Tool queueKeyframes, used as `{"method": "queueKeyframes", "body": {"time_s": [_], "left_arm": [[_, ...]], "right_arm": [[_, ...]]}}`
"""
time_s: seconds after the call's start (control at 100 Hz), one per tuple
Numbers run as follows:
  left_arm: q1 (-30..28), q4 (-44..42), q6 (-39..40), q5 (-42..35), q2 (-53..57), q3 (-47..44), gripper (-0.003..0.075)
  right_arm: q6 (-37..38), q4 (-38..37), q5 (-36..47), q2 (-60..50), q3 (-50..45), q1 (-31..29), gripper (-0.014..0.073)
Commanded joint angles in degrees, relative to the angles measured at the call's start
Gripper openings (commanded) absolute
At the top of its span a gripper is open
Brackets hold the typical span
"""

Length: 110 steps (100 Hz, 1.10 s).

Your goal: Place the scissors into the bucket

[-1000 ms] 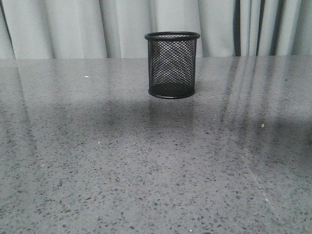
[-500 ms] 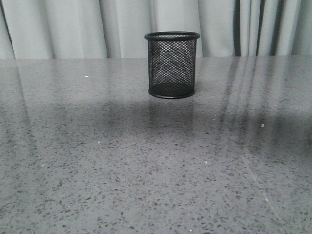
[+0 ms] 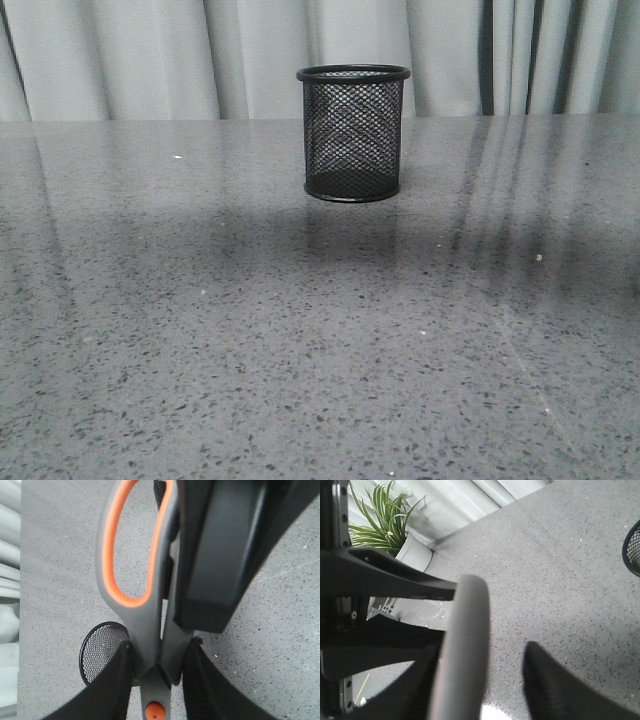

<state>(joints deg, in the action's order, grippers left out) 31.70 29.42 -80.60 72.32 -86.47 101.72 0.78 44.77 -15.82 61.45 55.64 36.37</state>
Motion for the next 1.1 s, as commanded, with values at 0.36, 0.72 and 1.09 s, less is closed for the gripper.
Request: {"method": "queueKeyframes", "body": {"time_s": [0.36, 0.72, 1.09], "left_arm": [[0.57, 3.6, 0.64, -0.1, 2.62, 1.91, 0.0115], [0.57, 3.6, 3.88, -4.85, 8.65, 1.91, 0.0333], [0.57, -8.58, 44.22, 0.78, 20.42, 1.79, -0.002]], "right_arm": [[-0.27, 0.54, 3.87, -0.78, 1.98, -0.32, -0.0074], [-0.27, -6.32, 4.05, -0.78, 1.98, -0.43, -0.0073], [-0.27, -30.27, -11.19, 1.04, 13.03, -9.71, -0.0073]]}}
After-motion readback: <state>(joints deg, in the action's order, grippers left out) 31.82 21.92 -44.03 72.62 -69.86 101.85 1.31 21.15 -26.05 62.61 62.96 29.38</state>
